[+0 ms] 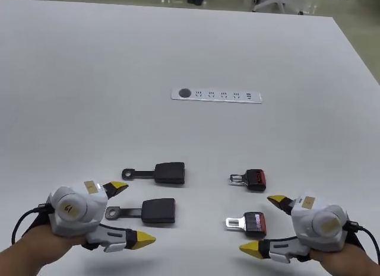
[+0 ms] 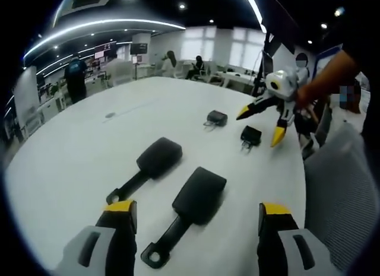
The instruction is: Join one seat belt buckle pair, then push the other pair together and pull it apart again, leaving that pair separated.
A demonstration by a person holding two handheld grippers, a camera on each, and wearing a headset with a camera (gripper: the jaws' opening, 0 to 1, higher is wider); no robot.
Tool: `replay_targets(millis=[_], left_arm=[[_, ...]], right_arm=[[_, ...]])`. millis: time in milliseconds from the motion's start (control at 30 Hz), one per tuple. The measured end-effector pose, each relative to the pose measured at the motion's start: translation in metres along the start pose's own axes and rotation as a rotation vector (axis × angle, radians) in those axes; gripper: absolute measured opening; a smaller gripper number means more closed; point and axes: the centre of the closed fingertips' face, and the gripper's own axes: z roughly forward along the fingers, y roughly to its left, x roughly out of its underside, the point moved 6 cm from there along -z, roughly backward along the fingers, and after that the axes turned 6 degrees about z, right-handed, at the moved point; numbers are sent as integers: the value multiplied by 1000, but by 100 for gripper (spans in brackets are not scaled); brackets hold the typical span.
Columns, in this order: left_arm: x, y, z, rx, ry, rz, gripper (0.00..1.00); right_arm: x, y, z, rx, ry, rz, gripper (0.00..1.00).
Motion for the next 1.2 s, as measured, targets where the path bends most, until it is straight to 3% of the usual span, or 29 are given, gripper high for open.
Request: replay_targets(millis=[200, 367, 600, 700, 733, 933, 967, 1067, 1200], left_arm=[[-4, -3, 10, 40, 20, 54, 79], [-1, -5, 17, 82, 63, 124, 73], [0, 0, 29, 124, 81, 157, 65], [0, 1, 32, 150, 87, 172, 57], [-2, -1, 32, 174, 93, 177, 52], [5, 2, 39, 219, 143, 249, 46], [5, 2, 41, 222, 126, 276, 45], [6, 6, 43, 215, 132, 258, 41], [5, 7, 44, 224, 134, 286, 36]], right_arm=[[9, -6, 5, -58, 44, -31, 79], [14, -5, 7, -121, 90, -67, 74], [16, -4, 13, -152, 110, -114, 68], [14, -7, 14, -159, 111, -119, 64], [14, -8, 14, -162, 114, -121, 62], [16, -10, 14, -189, 139, -170, 57], [16, -10, 14, -195, 136, -177, 56], [15, -11, 15, -194, 141, -192, 52], [13, -13, 15, -194, 170, -230, 43]])
